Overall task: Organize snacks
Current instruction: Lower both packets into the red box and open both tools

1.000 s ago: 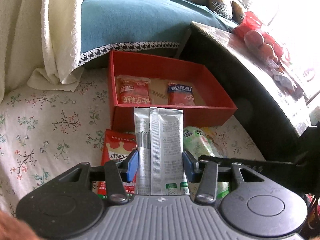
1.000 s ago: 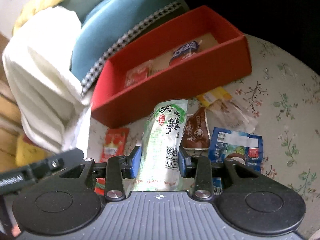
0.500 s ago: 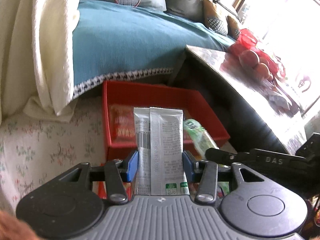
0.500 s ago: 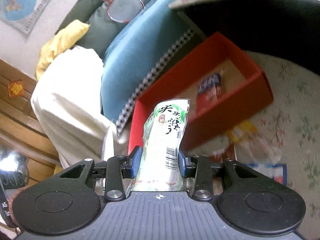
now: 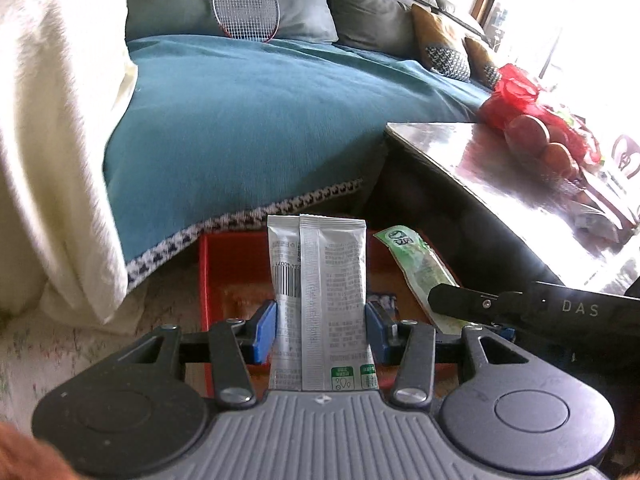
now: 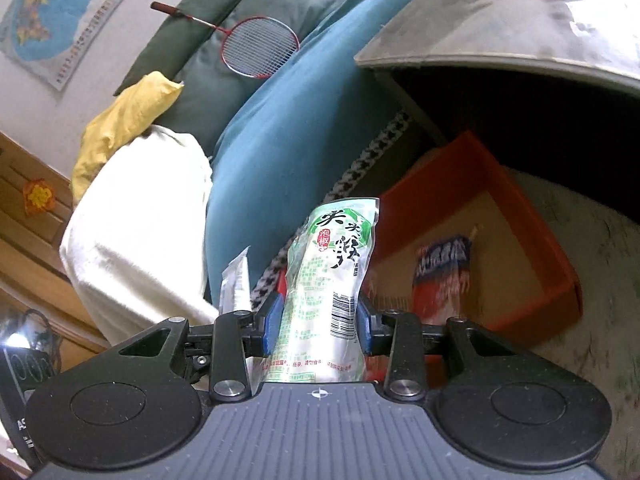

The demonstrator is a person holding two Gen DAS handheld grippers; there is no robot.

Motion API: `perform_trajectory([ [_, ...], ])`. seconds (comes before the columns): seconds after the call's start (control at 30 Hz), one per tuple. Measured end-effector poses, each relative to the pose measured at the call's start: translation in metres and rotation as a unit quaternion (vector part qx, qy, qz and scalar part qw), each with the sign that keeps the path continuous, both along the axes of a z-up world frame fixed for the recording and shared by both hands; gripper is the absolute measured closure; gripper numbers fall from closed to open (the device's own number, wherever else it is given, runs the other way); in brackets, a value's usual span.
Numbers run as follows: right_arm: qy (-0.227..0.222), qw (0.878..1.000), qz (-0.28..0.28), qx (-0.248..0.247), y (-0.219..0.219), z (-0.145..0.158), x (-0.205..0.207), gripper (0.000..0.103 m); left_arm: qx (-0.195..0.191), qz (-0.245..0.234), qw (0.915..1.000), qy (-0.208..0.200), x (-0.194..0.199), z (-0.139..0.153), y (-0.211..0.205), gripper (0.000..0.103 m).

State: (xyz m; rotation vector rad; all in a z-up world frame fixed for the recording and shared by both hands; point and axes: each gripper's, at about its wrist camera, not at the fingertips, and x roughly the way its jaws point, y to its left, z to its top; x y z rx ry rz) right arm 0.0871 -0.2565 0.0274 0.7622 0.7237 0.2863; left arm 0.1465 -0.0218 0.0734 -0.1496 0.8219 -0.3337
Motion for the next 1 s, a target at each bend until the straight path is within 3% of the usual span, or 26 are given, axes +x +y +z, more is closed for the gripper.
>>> perform_trajectory([
  [0.47, 0.019, 0.999, -0.011, -0.032, -0.011, -0.014, 0.037, 0.058, 0.043, -0.002, 0.9990, 0.006, 0.041, -0.023, -0.021, 0.063],
  [1.0, 0.064, 0.994, -0.001, -0.091, 0.001, -0.041, 0.057, 0.055, 0.079, -0.011, 0.9965, 0.024, 0.050, -0.047, -0.029, 0.062],
])
